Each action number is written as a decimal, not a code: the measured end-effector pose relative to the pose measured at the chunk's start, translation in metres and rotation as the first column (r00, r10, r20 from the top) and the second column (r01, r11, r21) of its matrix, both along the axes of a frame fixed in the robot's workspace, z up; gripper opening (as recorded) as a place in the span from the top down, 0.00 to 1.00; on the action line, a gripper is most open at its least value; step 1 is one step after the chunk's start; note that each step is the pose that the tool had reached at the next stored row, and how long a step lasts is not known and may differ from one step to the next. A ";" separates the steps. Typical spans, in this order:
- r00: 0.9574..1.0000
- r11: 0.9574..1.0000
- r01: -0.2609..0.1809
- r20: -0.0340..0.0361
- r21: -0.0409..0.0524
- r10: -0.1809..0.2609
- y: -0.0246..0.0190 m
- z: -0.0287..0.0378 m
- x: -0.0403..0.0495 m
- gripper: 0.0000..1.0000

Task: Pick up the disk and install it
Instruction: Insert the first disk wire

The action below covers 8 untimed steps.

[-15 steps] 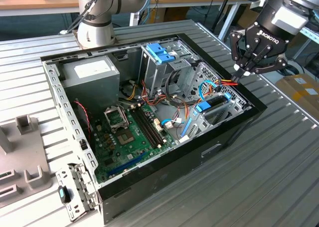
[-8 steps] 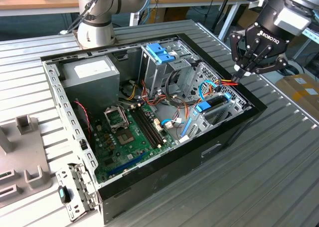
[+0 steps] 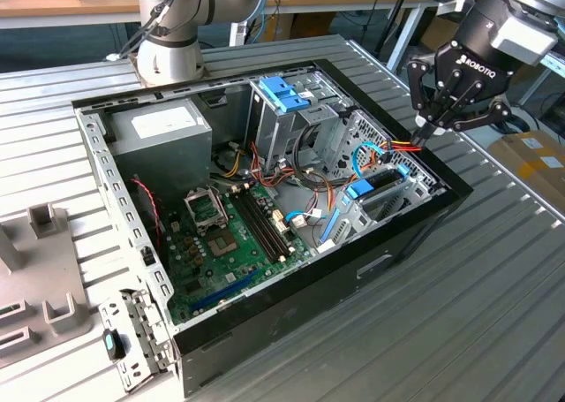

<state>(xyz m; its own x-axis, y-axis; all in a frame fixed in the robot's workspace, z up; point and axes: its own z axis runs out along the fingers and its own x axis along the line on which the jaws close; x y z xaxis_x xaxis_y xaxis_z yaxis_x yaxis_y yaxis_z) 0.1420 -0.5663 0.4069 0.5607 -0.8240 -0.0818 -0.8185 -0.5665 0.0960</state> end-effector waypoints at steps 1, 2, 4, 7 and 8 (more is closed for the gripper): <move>1.000 1.000 -0.008 0.000 0.000 0.008 0.0000 0.0000 0.0000 0.90; 1.000 1.000 -0.016 0.000 0.000 0.016 0.0000 0.0000 0.0000 0.90; 1.000 1.000 -0.027 0.000 0.000 0.027 0.0000 0.0000 0.0000 0.90; 0.999 0.999 -0.044 0.000 0.000 0.044 0.0000 0.0000 0.0000 0.90; 0.998 0.998 -0.057 0.000 0.000 0.057 0.0000 0.0000 0.0000 0.90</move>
